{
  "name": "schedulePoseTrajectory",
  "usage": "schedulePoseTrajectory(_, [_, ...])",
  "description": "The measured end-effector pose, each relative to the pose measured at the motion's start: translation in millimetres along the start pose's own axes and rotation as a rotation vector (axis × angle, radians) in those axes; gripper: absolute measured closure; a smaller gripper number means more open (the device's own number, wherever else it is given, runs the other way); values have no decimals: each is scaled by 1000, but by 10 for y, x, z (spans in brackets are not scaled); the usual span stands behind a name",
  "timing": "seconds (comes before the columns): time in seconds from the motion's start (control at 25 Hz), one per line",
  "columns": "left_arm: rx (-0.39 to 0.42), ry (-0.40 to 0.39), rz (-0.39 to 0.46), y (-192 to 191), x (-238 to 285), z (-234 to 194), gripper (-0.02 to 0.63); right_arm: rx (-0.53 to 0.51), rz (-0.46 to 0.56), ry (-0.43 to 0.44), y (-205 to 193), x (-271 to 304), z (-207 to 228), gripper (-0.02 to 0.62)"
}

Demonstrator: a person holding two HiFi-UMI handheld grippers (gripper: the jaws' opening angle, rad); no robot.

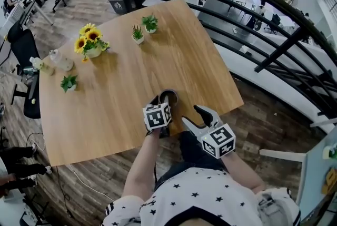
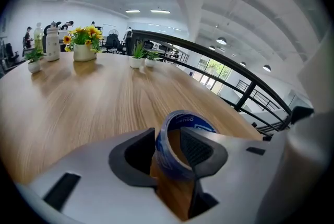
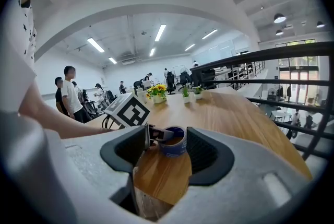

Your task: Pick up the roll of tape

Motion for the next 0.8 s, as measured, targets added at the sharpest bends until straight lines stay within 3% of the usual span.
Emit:
schedulePoseTrajectory(0.2, [-6, 17, -1, 9, 27, -18, 474, 3, 0, 0, 10, 15, 7, 365])
schedulePoseTrajectory(0.32, [-17, 42, -1, 20, 13, -60, 522, 1, 1, 3, 15, 21, -13, 365])
schedulePoseTrajectory(0.8, [-69, 61, 35, 23, -82, -137, 531, -7, 12, -3, 52, 54, 51, 365])
Point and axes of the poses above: the fingertips, and each gripper's own axes: x forward along the fingers, z to its right, y out of its top, the point moved 5 cm from there along -x, backward along the fingers, and after that the axes turned 15 degrees about x, right-handed, at the moved point
